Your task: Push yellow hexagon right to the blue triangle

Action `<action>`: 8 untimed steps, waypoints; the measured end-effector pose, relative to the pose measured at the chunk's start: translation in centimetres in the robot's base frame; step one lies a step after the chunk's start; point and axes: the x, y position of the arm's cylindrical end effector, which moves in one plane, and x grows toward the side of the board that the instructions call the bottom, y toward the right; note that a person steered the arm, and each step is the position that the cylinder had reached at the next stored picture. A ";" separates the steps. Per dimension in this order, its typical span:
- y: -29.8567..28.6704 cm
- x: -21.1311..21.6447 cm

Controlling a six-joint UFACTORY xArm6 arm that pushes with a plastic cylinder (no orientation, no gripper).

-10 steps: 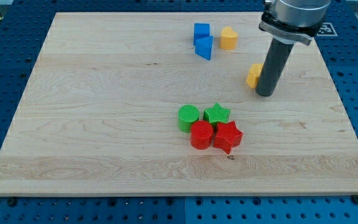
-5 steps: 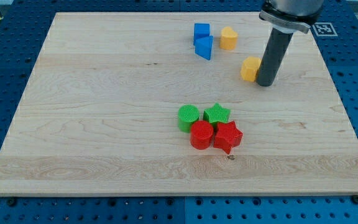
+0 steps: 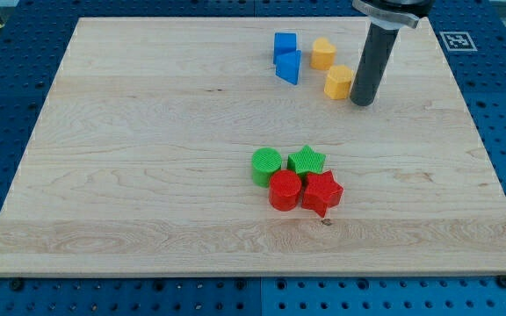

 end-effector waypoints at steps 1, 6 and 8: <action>-1.7 -1.9; -5.7 -1.1; -5.7 -2.0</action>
